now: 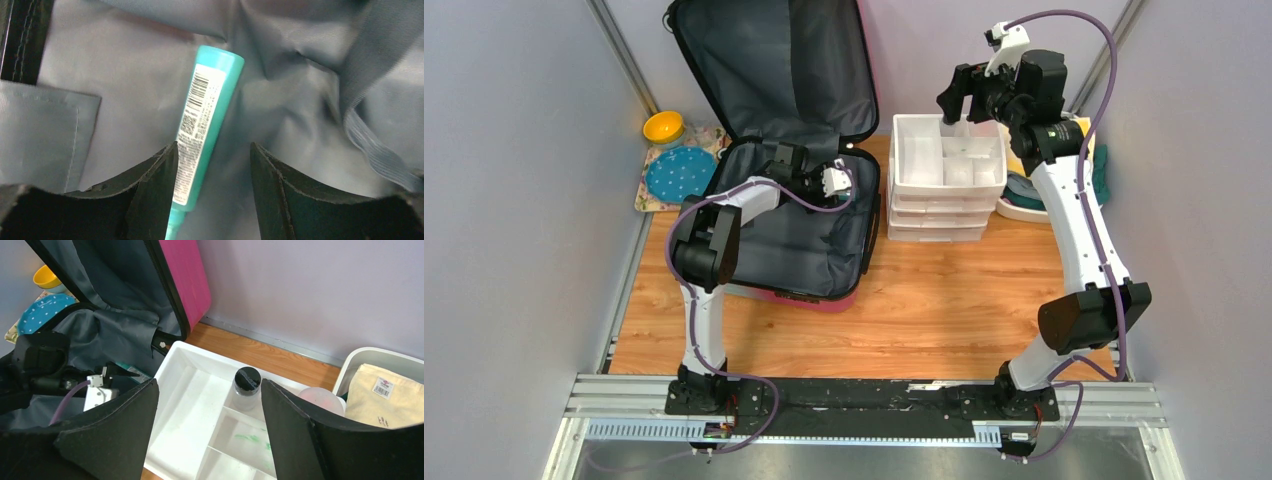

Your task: Open, take out, and arrange the luggage

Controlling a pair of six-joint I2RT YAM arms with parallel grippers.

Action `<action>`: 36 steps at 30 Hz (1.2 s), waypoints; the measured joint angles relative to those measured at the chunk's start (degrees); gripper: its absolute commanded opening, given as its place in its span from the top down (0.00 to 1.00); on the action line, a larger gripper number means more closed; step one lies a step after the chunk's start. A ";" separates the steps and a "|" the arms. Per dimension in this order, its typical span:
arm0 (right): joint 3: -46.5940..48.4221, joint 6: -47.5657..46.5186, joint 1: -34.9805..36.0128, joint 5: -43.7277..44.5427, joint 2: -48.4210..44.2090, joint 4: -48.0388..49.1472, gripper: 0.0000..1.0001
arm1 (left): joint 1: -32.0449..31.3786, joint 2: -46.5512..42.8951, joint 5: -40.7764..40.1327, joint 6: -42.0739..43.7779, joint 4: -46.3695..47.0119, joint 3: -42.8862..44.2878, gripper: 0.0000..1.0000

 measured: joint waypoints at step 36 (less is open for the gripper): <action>-5.90 -1.36 0.00 -5.64 -5.11 -0.92 0.20 | -2.82 -2.16 -8.72 -21.33 -0.70 7.37 1.00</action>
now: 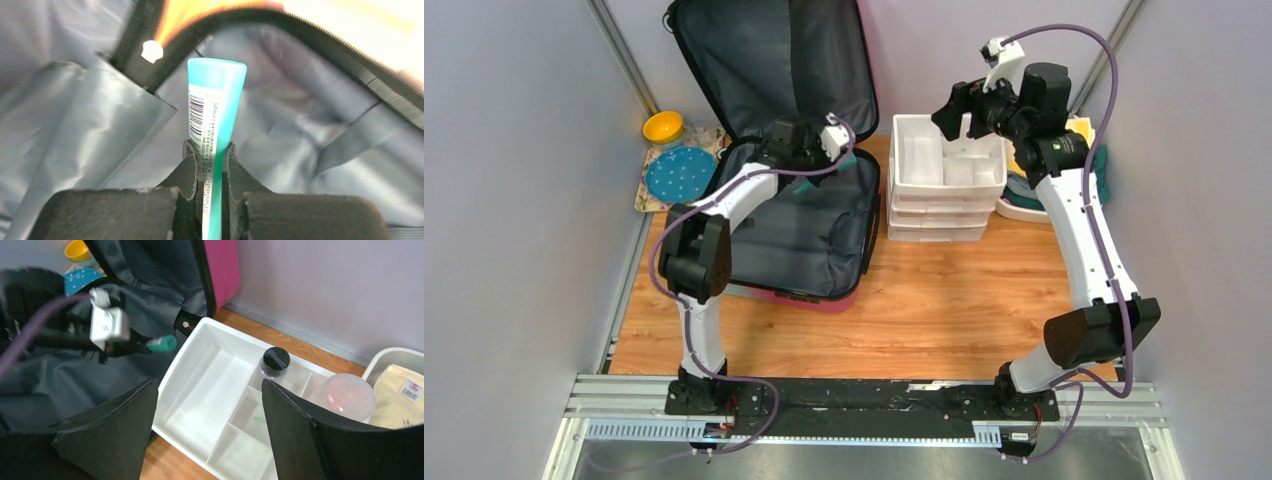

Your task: Open, take out, and arrange the luggage

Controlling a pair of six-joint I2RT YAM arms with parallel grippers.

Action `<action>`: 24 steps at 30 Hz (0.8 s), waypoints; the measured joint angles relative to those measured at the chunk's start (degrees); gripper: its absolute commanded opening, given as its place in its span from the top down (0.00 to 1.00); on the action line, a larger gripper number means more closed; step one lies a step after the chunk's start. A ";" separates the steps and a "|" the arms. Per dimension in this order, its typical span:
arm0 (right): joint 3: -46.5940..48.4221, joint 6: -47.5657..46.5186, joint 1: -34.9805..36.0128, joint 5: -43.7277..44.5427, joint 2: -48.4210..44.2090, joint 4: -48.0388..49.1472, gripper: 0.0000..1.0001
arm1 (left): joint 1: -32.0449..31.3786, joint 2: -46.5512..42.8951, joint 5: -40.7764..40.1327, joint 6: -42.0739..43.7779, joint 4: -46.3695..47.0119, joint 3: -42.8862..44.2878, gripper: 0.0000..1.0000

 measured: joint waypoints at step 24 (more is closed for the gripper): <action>-31.45 -70.34 31.01 -16.68 -20.68 -4.59 0.24 | 3.67 -31.06 26.53 -80.43 5.07 -25.77 1.00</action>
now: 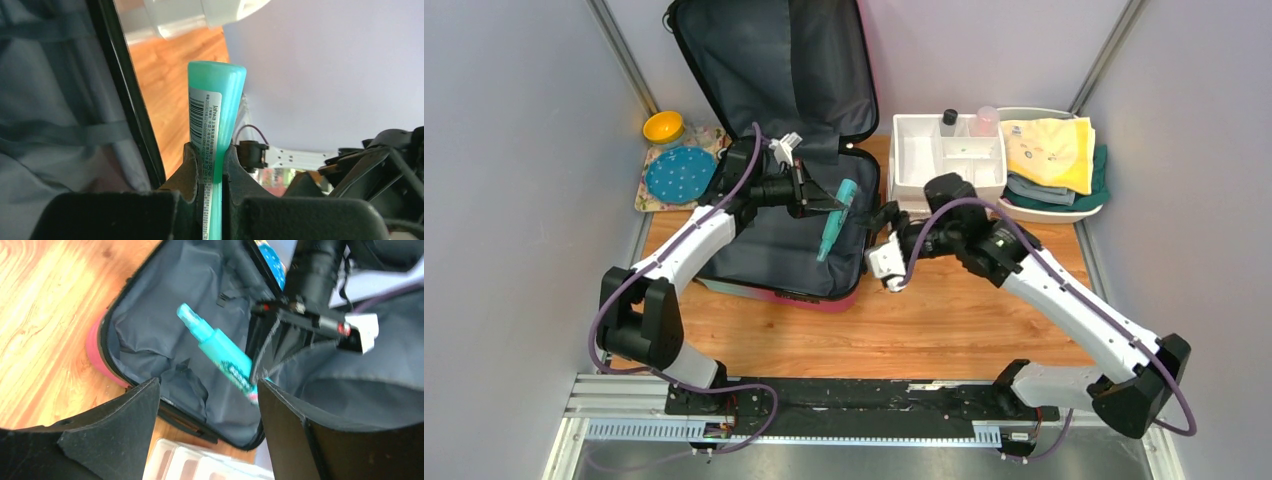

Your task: Open, take out, and arrange the luggage

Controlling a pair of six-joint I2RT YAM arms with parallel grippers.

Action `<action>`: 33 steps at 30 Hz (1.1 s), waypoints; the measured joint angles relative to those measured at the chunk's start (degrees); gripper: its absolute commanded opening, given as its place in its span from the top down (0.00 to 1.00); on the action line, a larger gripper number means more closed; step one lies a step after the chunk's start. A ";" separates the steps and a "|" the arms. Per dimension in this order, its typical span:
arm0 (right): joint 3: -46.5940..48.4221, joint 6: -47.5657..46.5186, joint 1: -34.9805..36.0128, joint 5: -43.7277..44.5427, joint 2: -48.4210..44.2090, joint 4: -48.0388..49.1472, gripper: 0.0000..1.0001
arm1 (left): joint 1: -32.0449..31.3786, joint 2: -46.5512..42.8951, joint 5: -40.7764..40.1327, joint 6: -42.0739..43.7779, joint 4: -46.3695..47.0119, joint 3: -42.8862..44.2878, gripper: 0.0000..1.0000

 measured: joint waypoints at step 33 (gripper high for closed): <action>5.90 -22.21 11.82 13.57 16.20 -4.44 0.82 | -2.78 -2.69 9.31 -17.03 9.75 -11.34 0.49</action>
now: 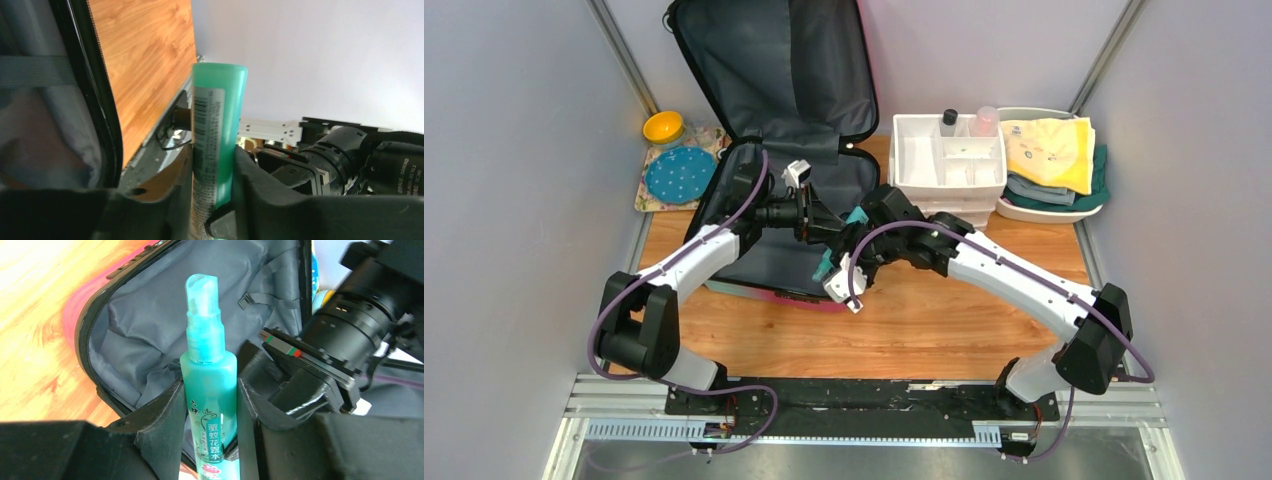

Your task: Open, take out, and arrange the luggage

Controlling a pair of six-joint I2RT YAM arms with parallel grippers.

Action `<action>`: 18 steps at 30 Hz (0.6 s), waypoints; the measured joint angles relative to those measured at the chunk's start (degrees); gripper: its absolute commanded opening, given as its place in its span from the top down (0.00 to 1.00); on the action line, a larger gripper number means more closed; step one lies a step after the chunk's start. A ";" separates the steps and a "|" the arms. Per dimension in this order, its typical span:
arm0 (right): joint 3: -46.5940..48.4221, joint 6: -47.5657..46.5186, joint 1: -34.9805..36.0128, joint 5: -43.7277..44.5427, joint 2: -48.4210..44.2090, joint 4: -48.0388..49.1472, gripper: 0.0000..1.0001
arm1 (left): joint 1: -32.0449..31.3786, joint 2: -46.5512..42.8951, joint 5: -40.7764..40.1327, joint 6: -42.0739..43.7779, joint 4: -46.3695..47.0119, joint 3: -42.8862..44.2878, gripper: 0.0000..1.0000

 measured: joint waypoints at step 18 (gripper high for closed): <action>15.21 52.57 -21.03 -5.05 -3.17 7.65 0.88 | 17.59 -2.23 -10.03 10.97 0.90 8.28 0.16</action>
